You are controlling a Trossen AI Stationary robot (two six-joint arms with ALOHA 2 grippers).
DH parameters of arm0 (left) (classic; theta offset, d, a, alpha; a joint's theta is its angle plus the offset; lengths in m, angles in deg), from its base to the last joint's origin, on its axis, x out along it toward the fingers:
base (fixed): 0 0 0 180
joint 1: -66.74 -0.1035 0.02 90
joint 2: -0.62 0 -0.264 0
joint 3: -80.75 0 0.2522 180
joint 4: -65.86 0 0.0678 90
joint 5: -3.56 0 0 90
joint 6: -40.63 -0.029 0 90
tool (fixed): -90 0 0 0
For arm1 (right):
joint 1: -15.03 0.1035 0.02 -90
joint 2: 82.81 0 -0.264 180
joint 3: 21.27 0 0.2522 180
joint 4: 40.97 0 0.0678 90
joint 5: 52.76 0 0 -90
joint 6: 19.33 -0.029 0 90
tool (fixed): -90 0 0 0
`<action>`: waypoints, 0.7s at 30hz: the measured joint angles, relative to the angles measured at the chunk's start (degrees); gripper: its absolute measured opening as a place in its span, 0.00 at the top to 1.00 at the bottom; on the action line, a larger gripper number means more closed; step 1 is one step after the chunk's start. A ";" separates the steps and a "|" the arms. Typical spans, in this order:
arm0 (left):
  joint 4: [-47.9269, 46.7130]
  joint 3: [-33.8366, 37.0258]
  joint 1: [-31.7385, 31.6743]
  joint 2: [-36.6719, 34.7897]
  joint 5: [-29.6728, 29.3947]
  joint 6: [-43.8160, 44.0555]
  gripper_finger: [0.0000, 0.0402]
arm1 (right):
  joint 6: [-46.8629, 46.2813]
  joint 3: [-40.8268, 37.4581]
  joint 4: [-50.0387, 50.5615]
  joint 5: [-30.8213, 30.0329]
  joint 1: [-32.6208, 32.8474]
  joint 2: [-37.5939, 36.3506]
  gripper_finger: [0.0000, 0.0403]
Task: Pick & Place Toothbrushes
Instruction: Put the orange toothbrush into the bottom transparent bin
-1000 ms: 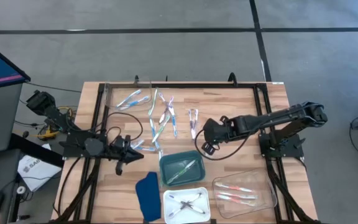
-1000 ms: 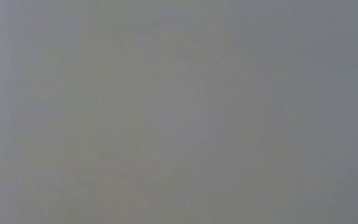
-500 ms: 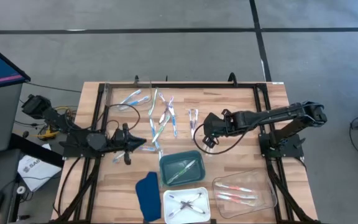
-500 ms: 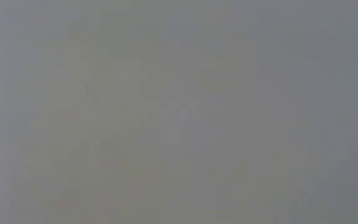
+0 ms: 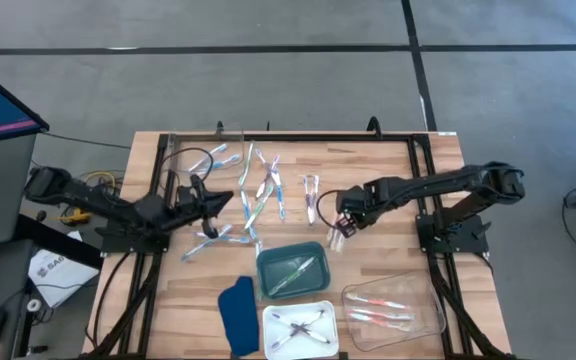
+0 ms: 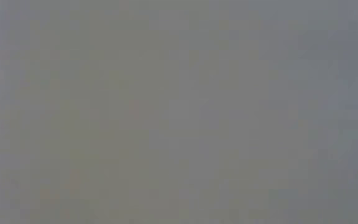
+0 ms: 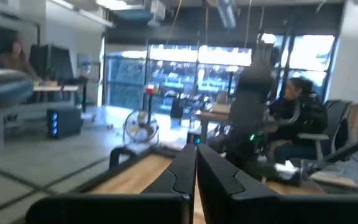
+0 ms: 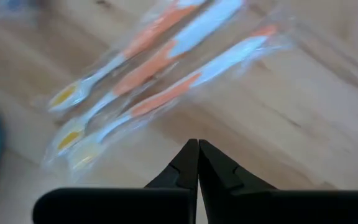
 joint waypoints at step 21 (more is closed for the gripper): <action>8.03 -19.02 -7.60 0.26 36.07 7.85 0.98 | -5.70 -0.19 -4.23 2.26 -4.15 8.03 0.54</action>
